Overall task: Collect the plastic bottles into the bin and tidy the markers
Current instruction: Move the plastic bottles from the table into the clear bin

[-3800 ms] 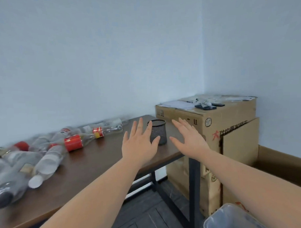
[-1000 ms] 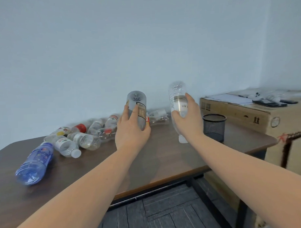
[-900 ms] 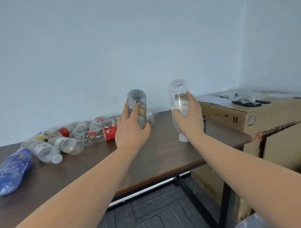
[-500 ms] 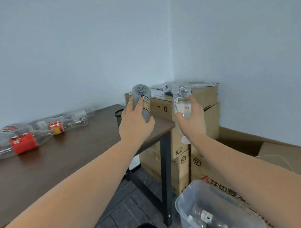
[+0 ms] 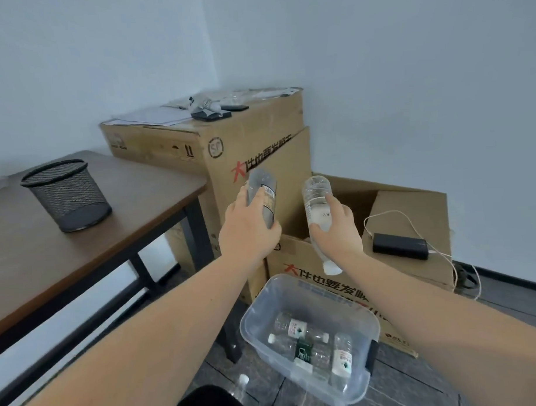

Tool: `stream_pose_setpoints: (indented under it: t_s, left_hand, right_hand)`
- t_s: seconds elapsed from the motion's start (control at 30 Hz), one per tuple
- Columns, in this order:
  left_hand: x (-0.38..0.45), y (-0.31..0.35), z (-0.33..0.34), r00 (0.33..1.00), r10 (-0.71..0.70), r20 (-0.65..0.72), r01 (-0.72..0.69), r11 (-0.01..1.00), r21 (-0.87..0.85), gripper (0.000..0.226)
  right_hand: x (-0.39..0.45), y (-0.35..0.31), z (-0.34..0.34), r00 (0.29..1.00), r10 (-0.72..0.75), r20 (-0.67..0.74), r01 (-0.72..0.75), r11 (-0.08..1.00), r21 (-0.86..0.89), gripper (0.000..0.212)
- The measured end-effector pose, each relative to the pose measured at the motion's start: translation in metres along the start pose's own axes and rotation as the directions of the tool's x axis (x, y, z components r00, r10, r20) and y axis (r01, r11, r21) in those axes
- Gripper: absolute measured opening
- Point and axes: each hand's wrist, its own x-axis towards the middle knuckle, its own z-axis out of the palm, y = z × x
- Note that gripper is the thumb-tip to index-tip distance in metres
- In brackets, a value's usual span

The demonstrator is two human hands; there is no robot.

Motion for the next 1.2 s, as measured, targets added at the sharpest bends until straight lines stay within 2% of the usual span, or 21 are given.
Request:
stream_pose_setpoints:
  t_s: [0.27,0.43,0.57,1.03,1.13,1.2]
  left_hand:
    - [0.007,-0.018,0.081,0.983,-0.049,0.177,0.047,0.999,0.016,0.069]
    - [0.002,-0.040,0.123,0.944,-0.101,0.315,0.082,0.994,0.074,0.068]
    - [0.000,-0.052,0.142,0.923,-0.131,0.361,0.106,0.990,0.089,0.065]
    - [-0.002,-0.062,0.196,0.893,-0.157,0.422,0.122,0.987,0.108,0.069]
    - [-0.001,-0.054,0.207,0.903,-0.159,0.399,0.153,0.987,0.048,0.078]
    - [-0.002,-0.051,0.216,0.899,-0.161,0.408,0.133,0.986,0.097,0.087]
  right_hand:
    - [0.012,0.087,0.044,0.979,0.144,0.141,-0.128,0.984,-0.122,0.068]
    - [0.008,0.140,0.073,0.930,0.224,0.291,-0.171,0.966,-0.196,0.068]
    - [0.014,0.169,0.083,0.899,0.270,0.345,-0.154,0.932,-0.327,0.063]
    - [0.027,0.181,0.098,0.897,0.232,0.376,-0.121,0.948,-0.295,0.064]
    - [0.030,0.180,0.097,0.903,0.219,0.370,-0.116,0.953,-0.281,0.064]
    - [0.030,0.179,0.096,0.905,0.208,0.370,-0.107,0.955,-0.276,0.063]
